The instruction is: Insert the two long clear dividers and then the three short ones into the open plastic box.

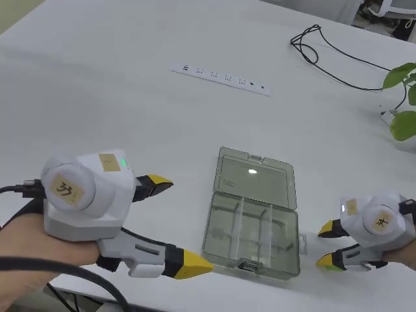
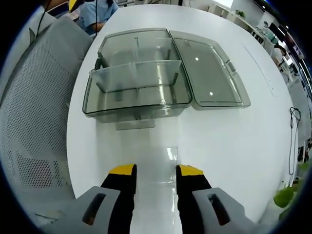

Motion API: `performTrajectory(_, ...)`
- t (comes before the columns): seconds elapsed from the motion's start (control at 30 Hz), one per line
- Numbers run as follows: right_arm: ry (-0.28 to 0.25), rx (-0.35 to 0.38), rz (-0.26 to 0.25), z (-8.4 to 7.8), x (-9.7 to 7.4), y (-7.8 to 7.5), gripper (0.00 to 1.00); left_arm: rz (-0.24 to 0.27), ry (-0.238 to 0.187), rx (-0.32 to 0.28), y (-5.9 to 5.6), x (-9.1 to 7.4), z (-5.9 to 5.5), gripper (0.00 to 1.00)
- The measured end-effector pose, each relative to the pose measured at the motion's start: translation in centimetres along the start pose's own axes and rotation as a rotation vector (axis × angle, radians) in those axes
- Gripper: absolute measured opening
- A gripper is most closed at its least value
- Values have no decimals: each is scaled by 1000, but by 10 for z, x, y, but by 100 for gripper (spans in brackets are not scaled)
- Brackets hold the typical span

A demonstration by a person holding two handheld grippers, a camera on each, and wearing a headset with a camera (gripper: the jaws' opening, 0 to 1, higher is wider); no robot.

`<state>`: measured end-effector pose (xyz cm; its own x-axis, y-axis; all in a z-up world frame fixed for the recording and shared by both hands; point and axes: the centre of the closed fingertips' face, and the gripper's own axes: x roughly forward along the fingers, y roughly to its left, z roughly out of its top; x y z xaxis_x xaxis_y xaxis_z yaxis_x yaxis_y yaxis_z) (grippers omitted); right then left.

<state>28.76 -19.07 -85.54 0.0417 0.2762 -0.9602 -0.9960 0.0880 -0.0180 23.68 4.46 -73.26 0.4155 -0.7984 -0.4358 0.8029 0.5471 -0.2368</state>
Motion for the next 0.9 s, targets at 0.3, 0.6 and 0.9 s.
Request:
performTrajectory(0.3, 0, 6, -4, 0, 0, 0, 33, -1, 1, -1, -1, 0, 0, 91)
performTrajectory(0.6, -25, 33, -43, 2, -7, 1, 33, 3, 1, 8, 1, -2, 3, 91)
performTrajectory(0.9, -71, 45, -104, 11, -28, 3, 33, -2, 5, 16, -1, -2, 7, 90)
